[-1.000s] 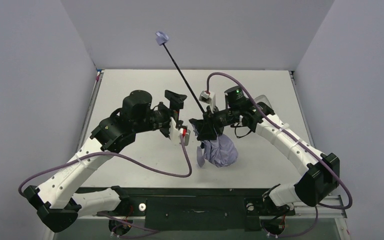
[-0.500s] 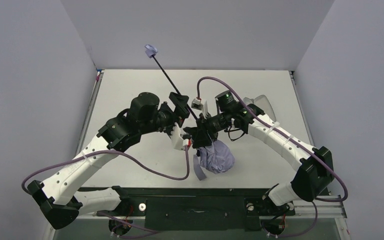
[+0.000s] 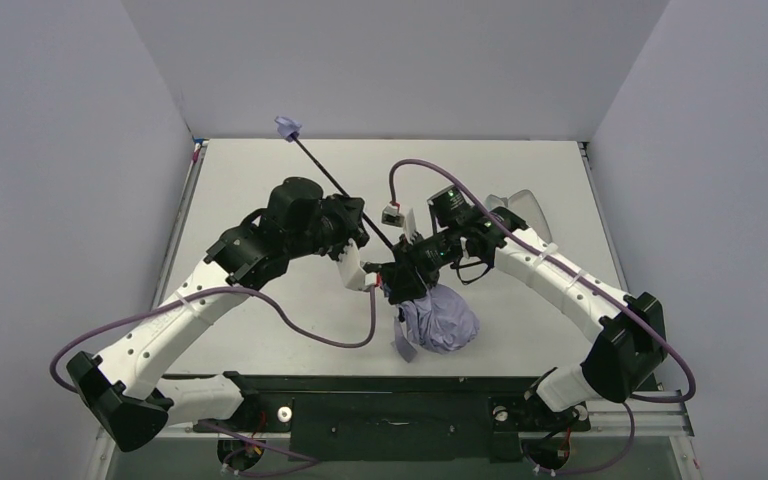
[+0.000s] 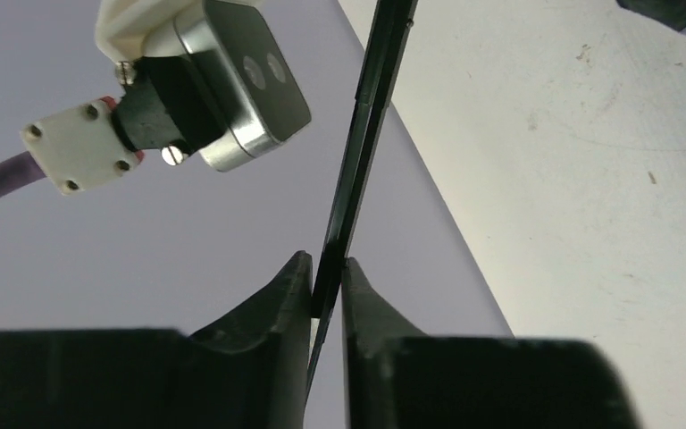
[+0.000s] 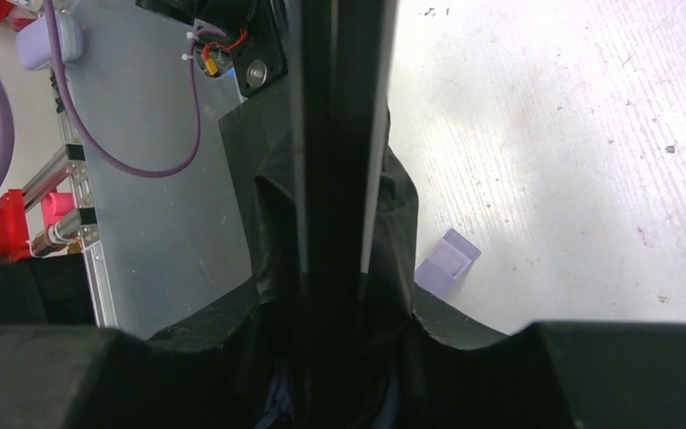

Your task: Open the umbrella

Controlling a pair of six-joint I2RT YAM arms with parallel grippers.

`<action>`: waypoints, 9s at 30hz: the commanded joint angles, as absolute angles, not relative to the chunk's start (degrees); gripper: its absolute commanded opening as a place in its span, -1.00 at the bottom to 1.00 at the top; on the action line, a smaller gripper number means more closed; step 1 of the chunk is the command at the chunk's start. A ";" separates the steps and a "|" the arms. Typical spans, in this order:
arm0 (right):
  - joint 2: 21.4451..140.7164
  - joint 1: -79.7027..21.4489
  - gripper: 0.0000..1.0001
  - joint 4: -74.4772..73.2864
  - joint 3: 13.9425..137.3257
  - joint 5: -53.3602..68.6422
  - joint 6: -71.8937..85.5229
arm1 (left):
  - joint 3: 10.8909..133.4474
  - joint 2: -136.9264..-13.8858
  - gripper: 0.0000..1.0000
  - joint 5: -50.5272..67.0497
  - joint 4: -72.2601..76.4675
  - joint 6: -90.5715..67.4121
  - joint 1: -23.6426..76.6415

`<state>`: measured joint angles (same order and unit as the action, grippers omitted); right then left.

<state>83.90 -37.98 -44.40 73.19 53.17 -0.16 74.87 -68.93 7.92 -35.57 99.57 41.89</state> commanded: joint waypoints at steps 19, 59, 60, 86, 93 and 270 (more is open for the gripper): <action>81.27 -29.38 0.36 -33.38 84.80 47.71 5.29 | 75.39 -66.23 -1.00 13.85 -37.64 93.01 41.12; 75.47 -24.27 0.70 -73.83 95.37 49.27 -22.15 | 72.65 -67.80 -1.00 15.49 -34.82 96.19 37.55; 75.05 -24.18 0.70 -73.08 95.23 49.89 -21.53 | 72.36 -68.12 -1.00 15.89 -34.52 96.30 37.10; 71.11 -25.77 0.63 -5.26 61.71 38.52 32.79 | 66.91 -71.42 0.44 28.09 -20.22 64.36 25.93; 73.35 -23.47 0.63 -3.20 55.41 36.16 34.60 | 64.24 -69.34 0.60 37.18 -7.97 13.90 21.31; 71.35 -31.26 0.75 -45.19 70.37 59.76 -27.57 | 21.99 -73.22 0.94 17.39 73.30 18.48 59.79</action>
